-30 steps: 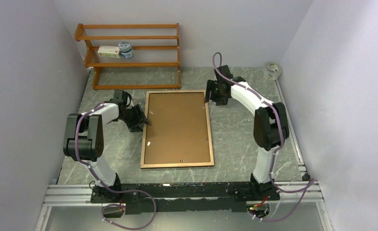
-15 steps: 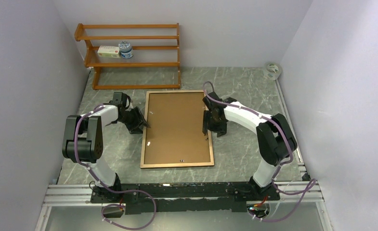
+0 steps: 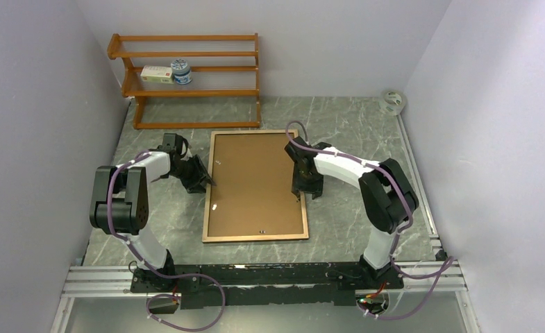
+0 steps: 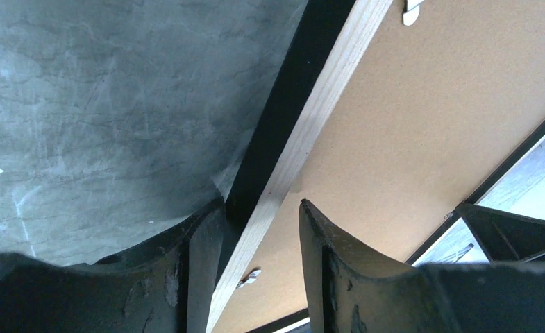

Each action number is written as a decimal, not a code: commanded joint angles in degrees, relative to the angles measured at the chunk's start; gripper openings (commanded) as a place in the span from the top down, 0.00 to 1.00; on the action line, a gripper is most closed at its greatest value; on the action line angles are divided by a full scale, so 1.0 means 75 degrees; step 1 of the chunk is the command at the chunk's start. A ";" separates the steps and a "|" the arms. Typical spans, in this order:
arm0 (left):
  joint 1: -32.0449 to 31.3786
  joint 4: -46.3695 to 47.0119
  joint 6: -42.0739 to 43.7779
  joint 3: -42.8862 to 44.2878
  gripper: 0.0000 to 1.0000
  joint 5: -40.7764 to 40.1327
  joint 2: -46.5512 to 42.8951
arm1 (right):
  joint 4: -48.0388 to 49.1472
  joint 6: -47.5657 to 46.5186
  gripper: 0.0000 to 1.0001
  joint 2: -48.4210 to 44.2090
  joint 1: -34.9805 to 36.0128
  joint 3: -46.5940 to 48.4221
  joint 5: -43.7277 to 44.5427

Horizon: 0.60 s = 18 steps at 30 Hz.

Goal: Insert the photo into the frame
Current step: Install the photo frame at the center of the board.

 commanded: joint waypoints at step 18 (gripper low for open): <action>-0.0040 -0.0372 0.0078 -0.0195 0.54 0.0018 0.0586 | 0.0285 -0.0760 0.52 -0.0339 0.0080 -0.0589 -0.0807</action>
